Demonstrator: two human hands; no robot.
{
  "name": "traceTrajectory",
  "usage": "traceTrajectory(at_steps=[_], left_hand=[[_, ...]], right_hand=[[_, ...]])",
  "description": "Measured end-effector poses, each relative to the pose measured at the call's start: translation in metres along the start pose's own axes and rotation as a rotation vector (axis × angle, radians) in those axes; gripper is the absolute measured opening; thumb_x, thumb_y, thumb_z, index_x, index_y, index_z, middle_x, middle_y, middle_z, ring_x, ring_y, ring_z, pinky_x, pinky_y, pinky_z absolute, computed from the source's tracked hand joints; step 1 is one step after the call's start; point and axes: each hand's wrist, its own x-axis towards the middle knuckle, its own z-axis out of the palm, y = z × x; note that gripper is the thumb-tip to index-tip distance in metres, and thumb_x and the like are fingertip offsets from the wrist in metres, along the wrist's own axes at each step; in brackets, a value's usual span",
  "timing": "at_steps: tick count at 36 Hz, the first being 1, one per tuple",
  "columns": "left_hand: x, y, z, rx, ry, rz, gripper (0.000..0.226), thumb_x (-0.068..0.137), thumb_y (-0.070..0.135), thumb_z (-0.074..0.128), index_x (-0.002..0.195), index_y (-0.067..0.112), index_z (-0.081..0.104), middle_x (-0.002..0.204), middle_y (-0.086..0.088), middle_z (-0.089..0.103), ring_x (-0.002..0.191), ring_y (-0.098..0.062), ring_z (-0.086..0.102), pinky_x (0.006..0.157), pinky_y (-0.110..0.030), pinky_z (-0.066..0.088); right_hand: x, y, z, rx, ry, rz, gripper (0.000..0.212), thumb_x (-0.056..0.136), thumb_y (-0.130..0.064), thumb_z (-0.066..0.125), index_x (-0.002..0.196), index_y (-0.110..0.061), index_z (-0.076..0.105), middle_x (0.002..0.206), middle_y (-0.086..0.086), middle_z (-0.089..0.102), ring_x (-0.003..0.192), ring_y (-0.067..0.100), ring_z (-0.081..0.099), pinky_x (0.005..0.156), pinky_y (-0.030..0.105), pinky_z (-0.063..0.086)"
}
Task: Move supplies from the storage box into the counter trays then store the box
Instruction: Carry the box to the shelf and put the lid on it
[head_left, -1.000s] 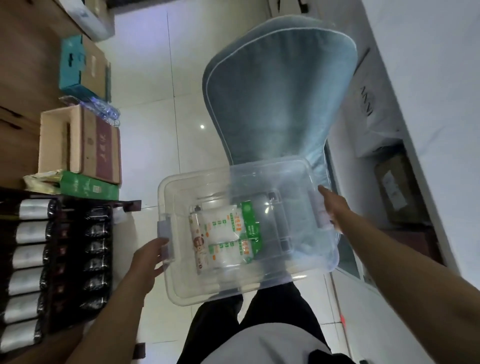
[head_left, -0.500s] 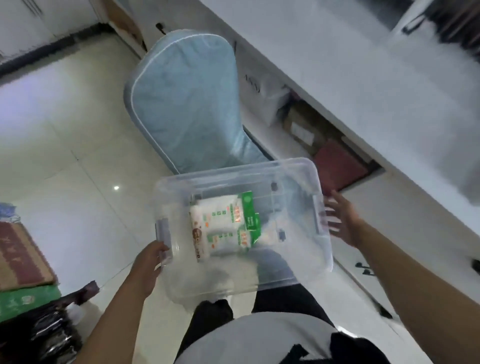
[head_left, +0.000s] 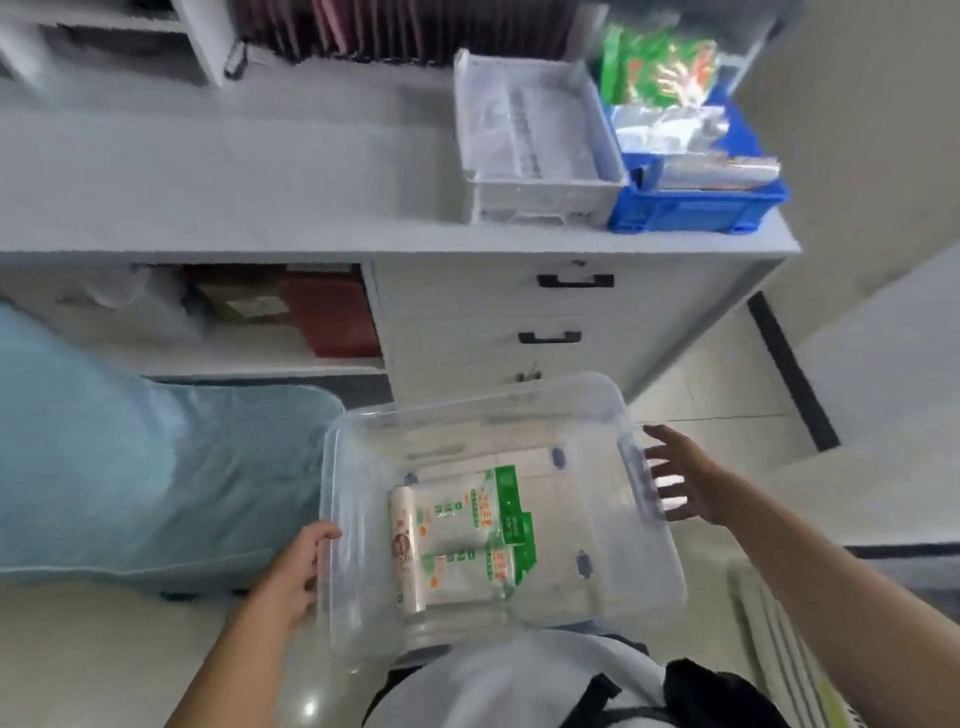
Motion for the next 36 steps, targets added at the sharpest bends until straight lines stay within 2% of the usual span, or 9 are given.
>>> traceTrajectory(at_steps=[5,10,12,16,20,25,27,30,36], left_hand=[[0.013,0.03,0.12,0.256,-0.055,0.057,0.063,0.059,0.038,0.071,0.114,0.009,0.062,0.125,-0.024,0.058,0.109,-0.042,0.057,0.094,-0.051,0.048],[-0.034,0.056,0.271,0.474,-0.121,0.167,0.01,0.089,0.018,0.056,0.093,0.009,0.06,0.073,-0.005,0.065,0.066,-0.02,0.058,0.06,-0.03,0.041],[-0.042,0.064,0.328,0.564,-0.17,0.218,0.012,0.093,0.016,0.053,0.082,0.012,0.057,0.058,-0.003,0.062,0.061,-0.018,0.054,0.056,-0.03,0.036],[-0.058,0.083,0.434,0.75,-0.251,0.289,0.013,0.092,0.022,0.055,0.09,0.01,0.057,0.076,-0.009,0.047,0.062,-0.021,0.044,0.053,-0.029,0.034],[-0.076,0.105,0.529,0.95,-0.312,0.362,0.019,0.09,0.027,0.057,0.103,0.013,0.058,0.082,-0.008,0.052,0.064,-0.02,0.047,0.053,-0.027,0.036],[-0.095,0.127,0.639,1.166,-0.317,0.474,0.029,0.087,0.032,0.057,0.111,0.015,0.056,0.101,-0.011,0.054,0.064,-0.017,0.048,0.054,-0.021,0.036],[-0.101,0.136,0.677,1.188,-0.33,0.522,0.036,0.088,0.031,0.057,0.121,0.015,0.056,0.113,-0.013,0.058,0.077,-0.021,0.055,0.069,-0.026,0.044],[-0.099,0.158,0.729,1.251,-0.339,0.568,0.051,0.086,0.031,0.059,0.132,0.011,0.053,0.143,-0.016,0.051,0.123,-0.031,0.056,0.103,-0.043,0.043],[-0.103,0.206,0.824,1.391,-0.364,0.576,0.057,0.09,0.037,0.055,0.14,0.014,0.046,0.142,-0.016,0.053,0.13,-0.03,0.051,0.11,-0.046,0.034]], right_hand=[[-0.019,0.077,-0.11,0.238,0.135,0.057,0.059,0.087,-0.06,0.049,0.116,-0.011,0.06,0.097,0.012,0.055,0.082,0.03,0.057,0.074,0.037,0.05],[-0.04,0.164,-0.192,0.508,0.316,0.092,0.057,0.086,-0.06,0.053,0.112,-0.01,0.059,0.105,0.014,0.063,0.095,0.034,0.061,0.083,0.044,0.052],[-0.045,0.2,-0.222,0.62,0.361,0.113,0.055,0.085,-0.059,0.053,0.112,-0.011,0.059,0.101,0.011,0.061,0.091,0.032,0.06,0.084,0.045,0.05],[-0.066,0.254,-0.264,0.823,0.409,0.157,0.051,0.081,-0.053,0.056,0.108,-0.011,0.063,0.09,0.011,0.058,0.08,0.029,0.055,0.071,0.037,0.048],[-0.08,0.282,-0.286,1.03,0.466,0.187,0.036,0.082,-0.049,0.057,0.097,-0.017,0.061,0.078,0.004,0.056,0.068,0.024,0.053,0.063,0.033,0.045],[-0.077,0.284,-0.296,1.209,0.482,0.198,0.038,0.085,-0.048,0.056,0.104,-0.017,0.064,0.091,0.008,0.062,0.082,0.029,0.06,0.071,0.039,0.05],[-0.074,0.281,-0.3,1.266,0.482,0.189,0.037,0.087,-0.047,0.055,0.101,-0.014,0.063,0.09,0.01,0.061,0.083,0.03,0.06,0.074,0.042,0.051],[-0.066,0.269,-0.307,1.342,0.501,0.18,0.031,0.088,-0.044,0.055,0.097,-0.015,0.062,0.089,0.01,0.061,0.083,0.031,0.06,0.083,0.048,0.051],[-0.03,0.225,-0.35,1.421,0.54,0.194,0.034,0.086,-0.043,0.058,0.103,-0.014,0.062,0.089,0.011,0.06,0.083,0.031,0.062,0.082,0.048,0.053]])
